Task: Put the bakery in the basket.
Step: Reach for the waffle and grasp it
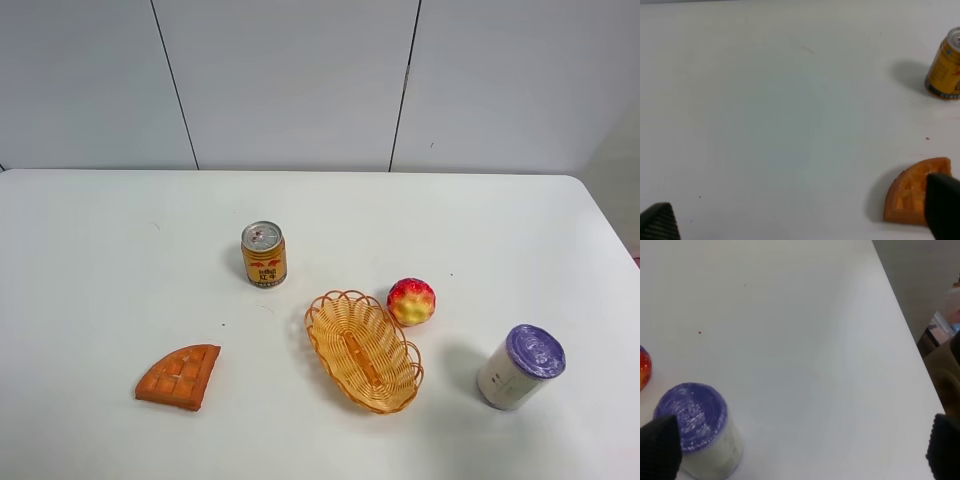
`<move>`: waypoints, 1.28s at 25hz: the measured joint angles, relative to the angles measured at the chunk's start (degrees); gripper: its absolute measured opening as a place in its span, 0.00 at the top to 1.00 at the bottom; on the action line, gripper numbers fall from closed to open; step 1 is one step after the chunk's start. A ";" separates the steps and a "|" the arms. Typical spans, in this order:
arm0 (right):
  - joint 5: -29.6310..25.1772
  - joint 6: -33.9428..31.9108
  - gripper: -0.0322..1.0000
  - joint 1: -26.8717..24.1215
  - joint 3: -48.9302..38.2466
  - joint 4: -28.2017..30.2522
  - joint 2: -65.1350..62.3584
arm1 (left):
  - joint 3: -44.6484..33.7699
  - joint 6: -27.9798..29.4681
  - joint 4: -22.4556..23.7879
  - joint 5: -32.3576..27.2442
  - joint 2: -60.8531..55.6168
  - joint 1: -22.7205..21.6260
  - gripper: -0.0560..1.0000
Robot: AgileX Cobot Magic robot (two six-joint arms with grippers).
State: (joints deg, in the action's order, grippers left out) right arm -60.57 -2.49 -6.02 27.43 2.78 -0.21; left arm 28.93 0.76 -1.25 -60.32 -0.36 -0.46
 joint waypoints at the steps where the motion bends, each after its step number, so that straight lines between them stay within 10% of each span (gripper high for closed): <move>1: 0.00 0.00 0.01 0.00 0.00 0.00 0.00 | 0.00 0.00 0.00 0.00 0.00 0.00 0.01; 25: 0.00 0.00 0.01 0.00 0.00 0.00 0.00 | 0.23 0.57 0.09 0.04 0.73 0.00 0.01; 32: 0.00 0.00 0.01 0.00 0.00 0.00 0.00 | 12.11 1.40 -0.76 4.98 14.86 0.00 0.01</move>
State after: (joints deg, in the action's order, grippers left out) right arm -60.57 -2.49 -6.02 27.43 2.78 -0.21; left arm 41.04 2.16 -2.01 -55.34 14.50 -0.46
